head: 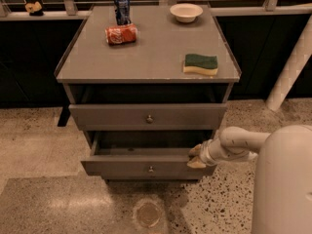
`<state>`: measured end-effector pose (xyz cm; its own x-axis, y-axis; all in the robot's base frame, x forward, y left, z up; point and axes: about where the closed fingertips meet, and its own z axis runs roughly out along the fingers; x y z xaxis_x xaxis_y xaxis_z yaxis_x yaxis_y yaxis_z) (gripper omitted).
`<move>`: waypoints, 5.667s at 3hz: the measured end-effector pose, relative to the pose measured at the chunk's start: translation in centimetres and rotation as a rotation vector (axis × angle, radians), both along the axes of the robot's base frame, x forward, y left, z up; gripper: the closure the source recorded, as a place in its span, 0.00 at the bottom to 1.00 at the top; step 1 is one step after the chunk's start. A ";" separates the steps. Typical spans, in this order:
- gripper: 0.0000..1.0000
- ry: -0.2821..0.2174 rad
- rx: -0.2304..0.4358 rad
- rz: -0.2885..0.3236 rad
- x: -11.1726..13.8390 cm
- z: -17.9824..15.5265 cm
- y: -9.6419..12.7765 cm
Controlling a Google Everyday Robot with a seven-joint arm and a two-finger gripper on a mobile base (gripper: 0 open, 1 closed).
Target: Open middle drawer
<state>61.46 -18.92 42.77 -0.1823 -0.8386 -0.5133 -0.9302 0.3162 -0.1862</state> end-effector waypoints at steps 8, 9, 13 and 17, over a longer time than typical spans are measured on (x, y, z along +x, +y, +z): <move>0.65 0.078 0.056 -0.030 -0.8 -4.6 -0.8; 0.89 0.078 0.056 -0.030 -0.8 -4.1 -0.8; 1.00 0.060 0.059 -0.008 -4.2 -4.0 -1.5; 1.00 0.054 0.058 -0.017 -6.4 -3.8 -1.5</move>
Offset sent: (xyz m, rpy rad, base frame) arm 0.0000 0.0000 0.0000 0.0000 0.0000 0.0000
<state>55.08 -20.45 39.00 -0.2249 -0.8046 -0.5496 -0.9329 0.3406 -0.1170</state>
